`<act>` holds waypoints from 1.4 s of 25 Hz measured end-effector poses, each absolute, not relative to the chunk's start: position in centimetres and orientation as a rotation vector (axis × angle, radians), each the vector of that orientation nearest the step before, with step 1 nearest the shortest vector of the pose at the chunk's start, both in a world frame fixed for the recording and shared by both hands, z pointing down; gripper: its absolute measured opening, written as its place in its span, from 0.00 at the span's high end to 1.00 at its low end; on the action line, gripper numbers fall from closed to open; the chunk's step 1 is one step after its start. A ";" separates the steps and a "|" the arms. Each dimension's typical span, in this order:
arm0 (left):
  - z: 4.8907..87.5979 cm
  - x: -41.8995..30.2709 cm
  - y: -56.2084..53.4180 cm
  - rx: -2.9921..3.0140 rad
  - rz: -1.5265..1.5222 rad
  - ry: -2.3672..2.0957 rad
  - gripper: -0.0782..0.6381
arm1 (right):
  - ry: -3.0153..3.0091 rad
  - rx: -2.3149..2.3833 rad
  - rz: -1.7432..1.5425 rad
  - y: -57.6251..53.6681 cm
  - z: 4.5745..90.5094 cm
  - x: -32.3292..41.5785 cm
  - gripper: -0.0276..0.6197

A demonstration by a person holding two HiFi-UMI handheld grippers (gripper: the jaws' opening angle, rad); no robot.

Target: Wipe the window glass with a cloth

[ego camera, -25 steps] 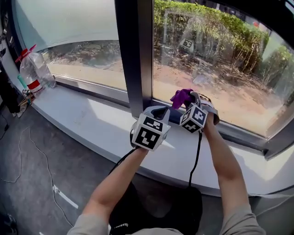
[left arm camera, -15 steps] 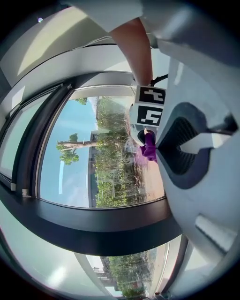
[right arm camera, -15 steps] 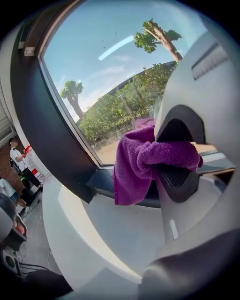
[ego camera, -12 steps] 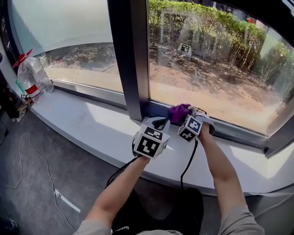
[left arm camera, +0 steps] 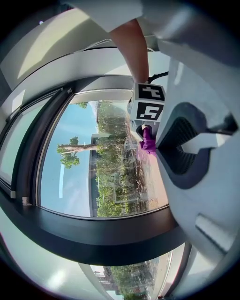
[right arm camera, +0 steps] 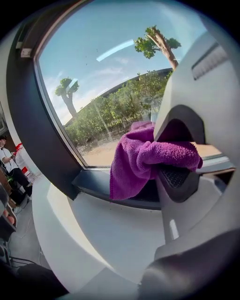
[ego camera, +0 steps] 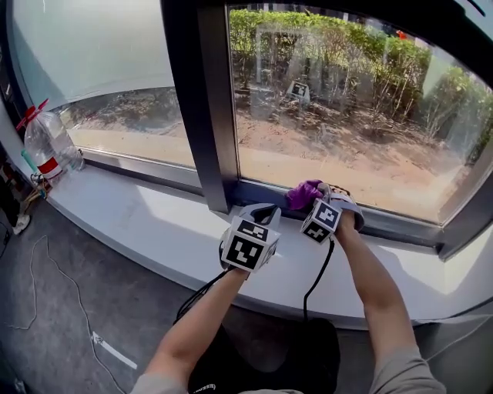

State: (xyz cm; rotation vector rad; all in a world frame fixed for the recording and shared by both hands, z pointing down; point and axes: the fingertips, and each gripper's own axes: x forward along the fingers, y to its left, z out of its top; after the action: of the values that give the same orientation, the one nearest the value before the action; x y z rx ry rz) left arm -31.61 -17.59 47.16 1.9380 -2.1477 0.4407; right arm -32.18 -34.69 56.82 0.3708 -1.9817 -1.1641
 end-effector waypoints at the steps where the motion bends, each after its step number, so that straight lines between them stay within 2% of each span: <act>1: 46.8 -31.4 -17.7 1.946 0.436 -2.150 0.89 | -1.988 0.385 -1.175 -34.7 55.9 -32.2 0.78; 16: 37.5 -29.7 -19.4 2.088 0.431 -2.237 0.89 | -2.071 0.529 -1.477 -33.1 36.5 -33.3 0.78; 35: 23.4 -28.6 -21.2 2.296 0.481 -2.365 0.89 | -2.300 0.894 -1.625 -32.7 11.0 -32.2 0.78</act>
State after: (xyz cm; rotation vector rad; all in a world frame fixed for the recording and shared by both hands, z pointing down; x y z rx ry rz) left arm -28.59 -21.20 23.37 2.2956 -2.3650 0.4808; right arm -32.19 -32.69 10.95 0.8938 -2.3003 -1.6249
